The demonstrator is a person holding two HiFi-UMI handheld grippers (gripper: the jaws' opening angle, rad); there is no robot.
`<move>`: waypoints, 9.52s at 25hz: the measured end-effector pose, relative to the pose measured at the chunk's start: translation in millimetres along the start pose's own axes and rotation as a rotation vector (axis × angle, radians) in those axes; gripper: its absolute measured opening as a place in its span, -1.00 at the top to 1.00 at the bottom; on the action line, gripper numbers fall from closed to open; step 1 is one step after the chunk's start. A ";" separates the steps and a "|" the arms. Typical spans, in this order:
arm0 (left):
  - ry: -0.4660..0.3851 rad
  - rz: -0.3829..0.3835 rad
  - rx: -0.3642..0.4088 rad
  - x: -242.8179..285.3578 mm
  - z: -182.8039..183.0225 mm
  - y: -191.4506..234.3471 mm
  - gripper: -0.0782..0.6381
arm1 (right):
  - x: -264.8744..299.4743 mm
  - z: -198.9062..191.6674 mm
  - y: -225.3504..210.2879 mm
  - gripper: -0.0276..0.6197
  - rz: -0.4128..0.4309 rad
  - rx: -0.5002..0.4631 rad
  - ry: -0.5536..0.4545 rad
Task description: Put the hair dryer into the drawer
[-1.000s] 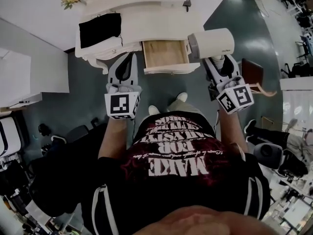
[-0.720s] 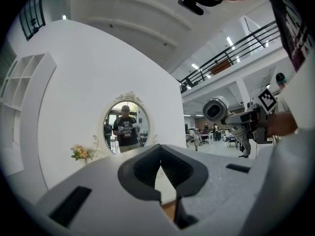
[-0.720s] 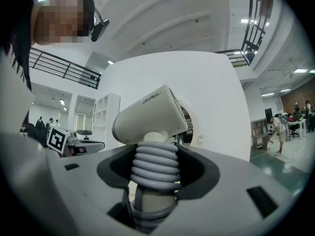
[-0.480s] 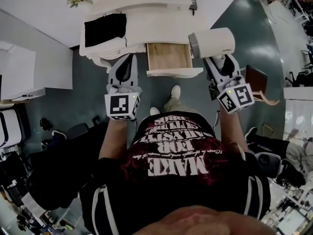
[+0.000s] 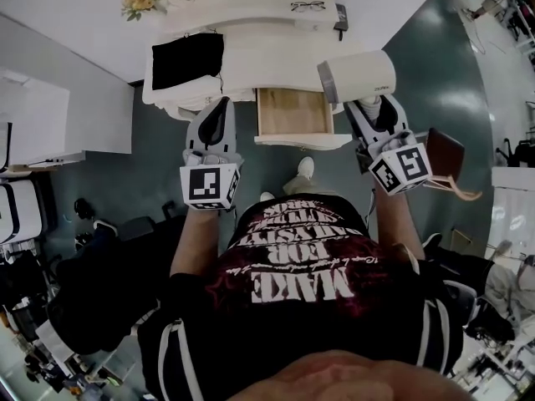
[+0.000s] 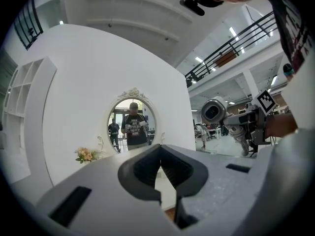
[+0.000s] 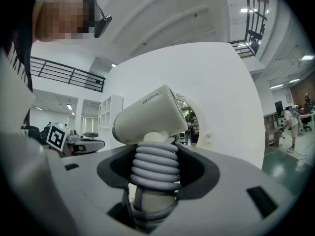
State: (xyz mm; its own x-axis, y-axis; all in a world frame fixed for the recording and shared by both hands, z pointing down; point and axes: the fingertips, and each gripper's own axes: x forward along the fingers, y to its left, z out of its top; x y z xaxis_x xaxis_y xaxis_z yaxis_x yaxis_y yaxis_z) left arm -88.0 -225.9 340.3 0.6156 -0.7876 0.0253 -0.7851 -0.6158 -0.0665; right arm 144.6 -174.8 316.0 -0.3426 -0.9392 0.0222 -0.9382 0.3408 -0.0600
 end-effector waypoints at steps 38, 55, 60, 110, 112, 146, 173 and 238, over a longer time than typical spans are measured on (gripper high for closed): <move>0.165 0.111 0.070 98.6 -56.7 45.9 0.77 | 123.3 -117.6 -57.6 0.17 0.163 0.093 0.230; 0.166 0.164 -0.029 114.9 -68.6 37.1 0.77 | 121.2 -138.4 -80.8 0.17 0.194 0.112 0.262; 0.170 0.163 -0.020 115.7 -67.4 27.8 0.77 | 123.3 -156.3 -79.9 0.17 0.223 0.110 0.297; 0.243 0.245 -0.038 63.3 -90.2 19.6 0.77 | 114.8 -375.4 -32.6 0.17 0.425 0.058 0.719; 0.244 0.247 -0.041 62.1 -89.9 21.0 0.77 | 114.9 -383.6 -29.5 0.17 0.432 0.058 0.738; 0.297 0.279 -0.047 56.3 -97.7 26.2 0.77 | 120.9 -501.3 -21.6 0.17 0.493 0.006 0.986; 0.393 0.360 -0.060 6.2 -115.3 36.8 0.77 | 127.9 -576.9 -53.8 0.17 0.330 0.049 1.176; 0.144 0.028 -0.085 -21.8 -59.4 3.7 0.77 | 46.6 -196.2 7.1 0.90 0.095 0.076 0.303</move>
State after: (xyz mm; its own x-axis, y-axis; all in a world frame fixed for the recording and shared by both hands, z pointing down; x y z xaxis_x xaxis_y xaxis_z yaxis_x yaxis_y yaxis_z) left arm -108.3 -212.2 398.7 0.5818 -0.7958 0.1677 -0.8088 -0.5879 0.0157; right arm 112.4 -208.1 512.4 -0.4385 -0.8441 0.3086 -0.8988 0.4121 -0.1498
